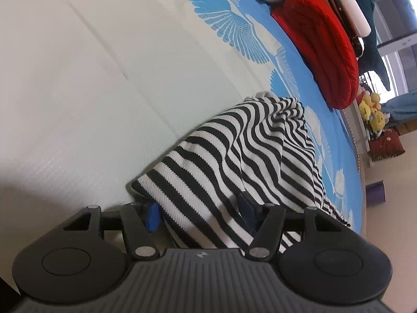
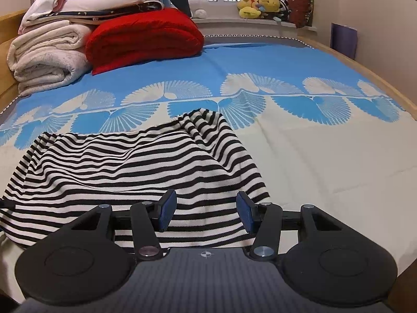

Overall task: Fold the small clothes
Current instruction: 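Move the left tool to the striped bundle's edge and grasp it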

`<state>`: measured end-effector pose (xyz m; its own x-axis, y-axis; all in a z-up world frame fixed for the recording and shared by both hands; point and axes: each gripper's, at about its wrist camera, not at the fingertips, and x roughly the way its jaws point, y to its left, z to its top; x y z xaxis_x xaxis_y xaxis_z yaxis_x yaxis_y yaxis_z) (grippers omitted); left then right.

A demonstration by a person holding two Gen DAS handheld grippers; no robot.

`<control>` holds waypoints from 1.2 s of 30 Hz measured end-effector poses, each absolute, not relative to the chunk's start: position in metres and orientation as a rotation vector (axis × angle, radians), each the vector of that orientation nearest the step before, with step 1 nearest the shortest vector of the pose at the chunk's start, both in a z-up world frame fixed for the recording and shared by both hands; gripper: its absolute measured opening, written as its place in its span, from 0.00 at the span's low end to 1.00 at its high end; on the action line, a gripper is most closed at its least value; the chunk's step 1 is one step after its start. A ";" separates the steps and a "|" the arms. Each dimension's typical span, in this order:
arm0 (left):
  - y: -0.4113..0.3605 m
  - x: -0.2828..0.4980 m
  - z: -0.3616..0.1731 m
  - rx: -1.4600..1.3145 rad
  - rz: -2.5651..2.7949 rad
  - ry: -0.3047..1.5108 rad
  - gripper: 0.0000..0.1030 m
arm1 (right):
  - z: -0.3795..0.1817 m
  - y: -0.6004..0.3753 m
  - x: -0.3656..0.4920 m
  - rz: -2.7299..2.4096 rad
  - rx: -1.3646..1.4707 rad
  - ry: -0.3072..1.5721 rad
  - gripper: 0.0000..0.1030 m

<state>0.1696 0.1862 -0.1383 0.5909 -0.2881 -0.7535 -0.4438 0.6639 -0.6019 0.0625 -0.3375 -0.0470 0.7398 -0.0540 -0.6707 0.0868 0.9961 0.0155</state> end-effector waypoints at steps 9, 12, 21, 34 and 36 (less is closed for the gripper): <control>0.197 0.168 -0.145 -0.967 0.103 0.961 0.64 | -0.045 -0.342 0.063 -0.085 0.059 0.727 0.51; 0.196 0.168 -0.145 -0.978 0.107 0.955 0.62 | -0.041 -0.343 0.062 -0.080 0.074 0.713 0.51; 0.186 0.171 -0.144 -0.874 0.109 0.965 0.24 | -0.042 -0.348 0.060 -0.084 0.080 0.718 0.51; 0.200 0.153 -0.112 -0.735 0.130 0.877 0.15 | -0.043 -0.324 0.067 -0.062 0.056 0.721 0.51; 0.209 0.148 -0.110 -0.736 0.177 0.879 0.15 | -0.043 -0.320 0.068 -0.051 0.047 0.723 0.51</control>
<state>0.1478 0.2089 -0.1096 0.6414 -0.1488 -0.7526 -0.4286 0.7441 -0.5124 0.0677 -0.3205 -0.0434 0.7489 -0.0300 -0.6620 0.0628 0.9977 0.0258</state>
